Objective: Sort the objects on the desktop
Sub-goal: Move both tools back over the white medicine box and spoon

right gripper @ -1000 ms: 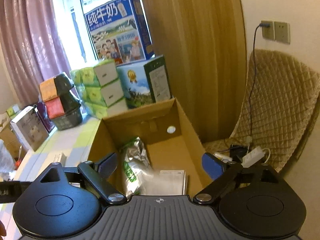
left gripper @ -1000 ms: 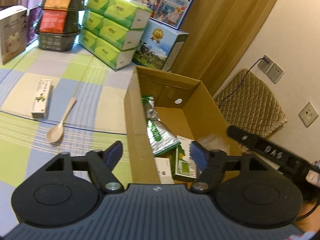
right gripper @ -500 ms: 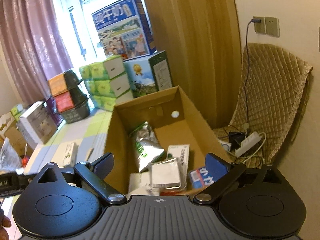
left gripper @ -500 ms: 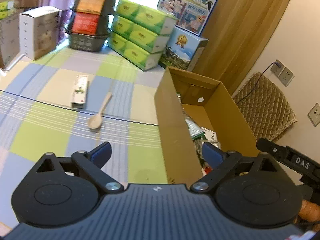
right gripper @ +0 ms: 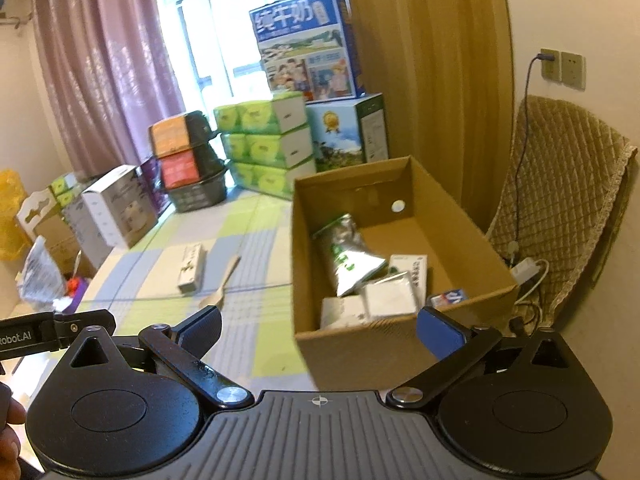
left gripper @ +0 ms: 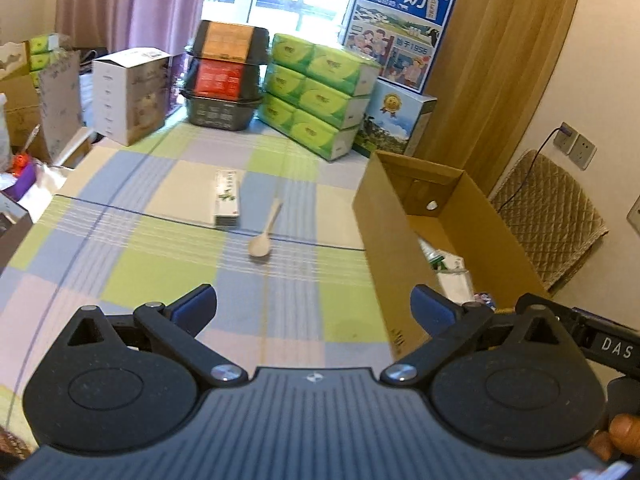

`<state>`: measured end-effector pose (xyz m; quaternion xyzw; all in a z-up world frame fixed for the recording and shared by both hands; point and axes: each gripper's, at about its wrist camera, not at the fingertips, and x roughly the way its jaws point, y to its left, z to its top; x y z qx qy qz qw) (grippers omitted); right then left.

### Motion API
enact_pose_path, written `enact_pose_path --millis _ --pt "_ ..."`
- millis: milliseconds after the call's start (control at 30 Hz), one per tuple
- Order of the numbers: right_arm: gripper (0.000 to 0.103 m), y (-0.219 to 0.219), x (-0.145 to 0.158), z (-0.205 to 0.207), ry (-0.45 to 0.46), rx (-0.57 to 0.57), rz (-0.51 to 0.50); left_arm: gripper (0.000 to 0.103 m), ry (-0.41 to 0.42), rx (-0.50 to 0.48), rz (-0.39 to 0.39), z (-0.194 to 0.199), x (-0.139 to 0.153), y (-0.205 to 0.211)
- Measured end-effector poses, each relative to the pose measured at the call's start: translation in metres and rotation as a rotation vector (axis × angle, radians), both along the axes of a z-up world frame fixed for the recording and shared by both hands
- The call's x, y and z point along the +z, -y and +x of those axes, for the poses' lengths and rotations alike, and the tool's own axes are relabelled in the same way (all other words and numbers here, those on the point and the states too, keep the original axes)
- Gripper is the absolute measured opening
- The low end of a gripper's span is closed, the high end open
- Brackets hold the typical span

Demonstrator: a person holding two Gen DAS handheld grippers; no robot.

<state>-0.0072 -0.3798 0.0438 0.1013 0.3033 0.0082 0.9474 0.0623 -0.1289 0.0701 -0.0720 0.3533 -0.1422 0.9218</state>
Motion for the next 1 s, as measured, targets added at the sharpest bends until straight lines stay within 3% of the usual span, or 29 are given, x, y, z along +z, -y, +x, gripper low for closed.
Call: enact_pose_path --millis 600,1000 --pt "0.101 -0.056 -0.012 -0.02 -0.011 0.103 0.006 0.101 -0.003 0.091 0.03 -0.03 -0.01 -0.067" --pt "0.101 -0.101 -0.035 0.01 -0.026 0.219 0.0 0.101 0.001 0.153 0.085 0.003 -0.023 -0.11"
